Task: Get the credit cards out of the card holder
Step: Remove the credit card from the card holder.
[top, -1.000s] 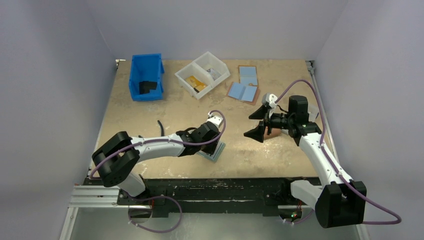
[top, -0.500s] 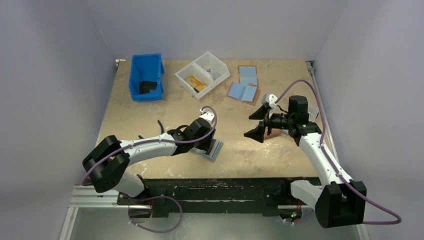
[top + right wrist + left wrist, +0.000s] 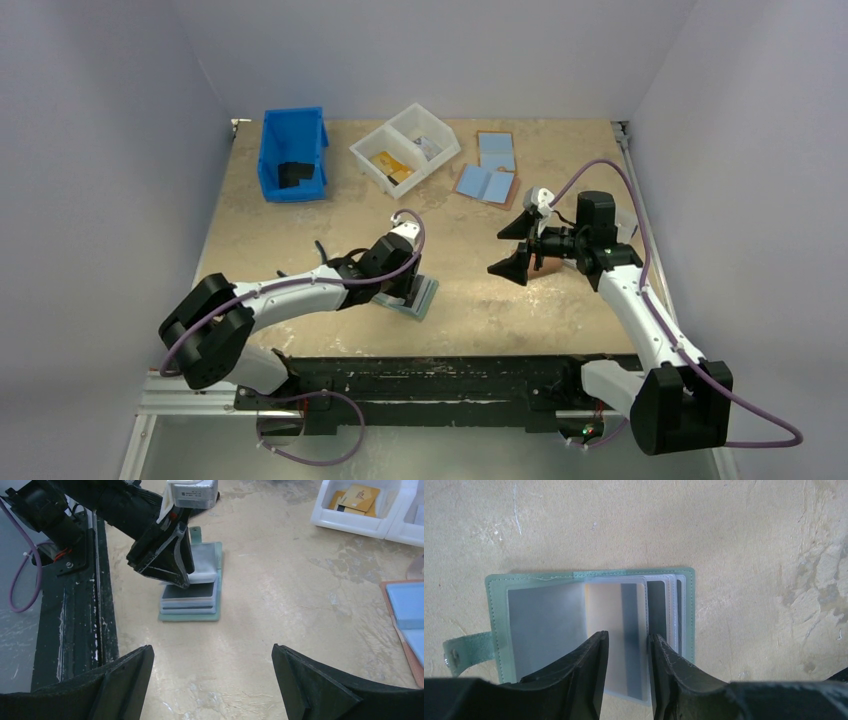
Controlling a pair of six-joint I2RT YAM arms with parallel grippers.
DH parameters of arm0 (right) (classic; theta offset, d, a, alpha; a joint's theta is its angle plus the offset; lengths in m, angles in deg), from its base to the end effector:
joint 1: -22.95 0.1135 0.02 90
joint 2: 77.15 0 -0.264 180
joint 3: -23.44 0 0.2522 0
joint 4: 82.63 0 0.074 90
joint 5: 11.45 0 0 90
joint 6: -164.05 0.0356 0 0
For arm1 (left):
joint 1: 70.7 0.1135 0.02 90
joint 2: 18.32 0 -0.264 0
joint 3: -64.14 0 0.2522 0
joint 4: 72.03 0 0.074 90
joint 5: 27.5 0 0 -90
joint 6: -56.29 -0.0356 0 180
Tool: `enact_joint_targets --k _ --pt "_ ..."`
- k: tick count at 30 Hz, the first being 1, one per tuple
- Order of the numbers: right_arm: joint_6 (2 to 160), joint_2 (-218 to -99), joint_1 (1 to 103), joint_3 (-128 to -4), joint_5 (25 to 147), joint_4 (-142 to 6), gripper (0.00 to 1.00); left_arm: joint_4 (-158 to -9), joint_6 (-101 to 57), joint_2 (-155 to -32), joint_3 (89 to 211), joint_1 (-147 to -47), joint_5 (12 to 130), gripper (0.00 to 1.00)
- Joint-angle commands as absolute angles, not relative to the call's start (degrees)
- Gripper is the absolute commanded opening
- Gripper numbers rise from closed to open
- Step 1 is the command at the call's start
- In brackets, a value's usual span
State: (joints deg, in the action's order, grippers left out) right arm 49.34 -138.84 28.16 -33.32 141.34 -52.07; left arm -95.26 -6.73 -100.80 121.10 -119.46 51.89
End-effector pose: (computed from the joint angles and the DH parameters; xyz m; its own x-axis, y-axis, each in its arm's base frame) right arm 0.2158 0.0515 0.2718 -0.2064 -0.2108 -0.9555 -0.9345 0.3319 0.1287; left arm 0.1927 -0.2099 0.1846 -0.7407 0.1684 -0.6504 0.3625 0.9153 -0.1758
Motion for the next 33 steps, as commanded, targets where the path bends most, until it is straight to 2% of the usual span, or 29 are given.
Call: enact_joint_targets --k 1,12,18,28,33 --pt "48.36 -139.11 27.97 -35.26 143.2 -51.6 0.99 -94.82 -6.31 -97.85 120.68 -118.63 51.72 0.38" --pt "48.34 -139.11 27.99 -35.33 143.33 -51.4 0.99 -96.04 -6.38 -97.51 120.59 -118.18 49.93 0.37" --pt "48.37 -139.12 27.96 -35.35 143.33 -51.39 0.99 -96.91 -6.29 -97.51 120.44 -117.91 49.03 0.3" --pt "48.32 -139.16 27.97 -35.34 143.39 -51.41 0.99 -98.3 -6.05 -97.25 120.48 -117.78 47.4 0.29" --pt "48.3 -139.13 28.01 -35.33 143.42 -51.31 0.99 -98.68 -5.87 -97.08 120.35 -117.47 47.22 0.24"
